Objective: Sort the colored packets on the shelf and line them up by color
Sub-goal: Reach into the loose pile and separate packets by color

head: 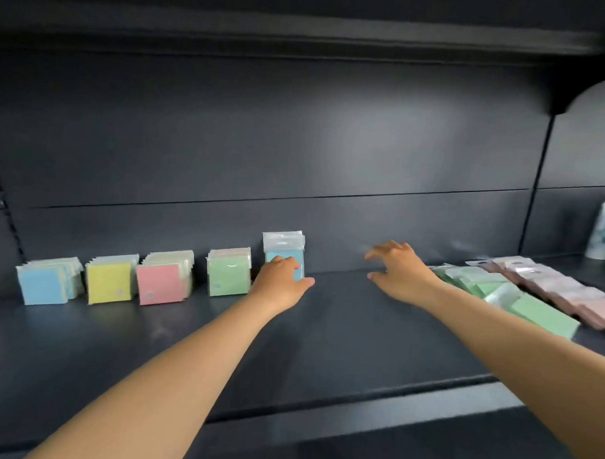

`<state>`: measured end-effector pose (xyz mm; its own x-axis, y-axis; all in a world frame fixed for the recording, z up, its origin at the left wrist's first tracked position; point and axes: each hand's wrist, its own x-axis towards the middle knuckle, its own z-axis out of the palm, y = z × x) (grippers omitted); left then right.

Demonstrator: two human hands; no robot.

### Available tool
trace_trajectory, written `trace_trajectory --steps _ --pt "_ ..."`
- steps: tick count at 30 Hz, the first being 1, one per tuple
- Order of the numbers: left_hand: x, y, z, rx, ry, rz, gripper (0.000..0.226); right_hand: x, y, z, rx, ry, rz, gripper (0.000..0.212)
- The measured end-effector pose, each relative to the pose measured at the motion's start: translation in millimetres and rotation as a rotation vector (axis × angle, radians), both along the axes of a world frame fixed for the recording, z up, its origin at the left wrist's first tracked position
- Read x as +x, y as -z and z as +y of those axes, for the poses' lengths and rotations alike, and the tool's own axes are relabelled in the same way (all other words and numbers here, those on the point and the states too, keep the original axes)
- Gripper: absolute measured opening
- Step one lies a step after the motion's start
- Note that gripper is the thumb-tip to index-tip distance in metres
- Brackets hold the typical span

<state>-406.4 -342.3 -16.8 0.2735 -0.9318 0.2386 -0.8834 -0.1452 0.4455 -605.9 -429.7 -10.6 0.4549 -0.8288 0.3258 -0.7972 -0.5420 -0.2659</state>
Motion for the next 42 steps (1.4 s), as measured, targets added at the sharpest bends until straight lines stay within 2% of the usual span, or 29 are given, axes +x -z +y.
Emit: trace_trajectory --steps 7,12,19,23,26,30,34,35,39,42 --pt "-71.2 0.5 33.7 -0.01 0.037 0.049 0.047 -85.7 -12.8 44.5 -0.029 0.015 0.099 0.039" --pt "-112.9 -4.9 26.0 -0.019 0.065 0.002 0.045 -133.7 -24.8 42.8 -0.003 0.051 0.06 0.042" --pt "-150.8 -22.5 -35.2 0.013 0.075 -0.263 0.045 -176.4 -21.7 -24.4 0.022 0.034 0.058 0.043" --pt "-166.9 -25.0 -85.9 0.153 0.054 -0.372 0.045 -188.2 -17.1 -80.1 0.058 -0.046 0.087 0.044" --pt "-176.8 -17.3 -121.5 0.244 0.033 -0.376 0.048 -189.9 -14.6 -117.7 0.084 -0.115 0.144 0.044" --pt "-183.4 -0.8 -159.5 0.349 -0.129 -0.173 0.063 -182.2 -9.5 -164.1 0.121 -0.217 0.183 0.042" --pt "-183.8 17.8 -182.6 0.407 -0.281 0.336 0.079 -169.9 0.7 -191.0 0.195 -0.293 0.188 0.038" --pt "-182.5 23.6 -187.0 0.405 -0.29 0.409 0.077 -167.1 3.9 -195.3 0.209 -0.309 0.201 0.036" --pt "-169.1 41.9 -198.1 0.343 -0.329 0.481 0.056 -161.5 11.0 -206.1 0.285 -0.344 0.222 0.041" --pt "-155.3 45.8 -194.5 0.229 -0.318 0.729 0.031 -155.5 15.6 -210.2 0.312 -0.347 0.234 0.042"
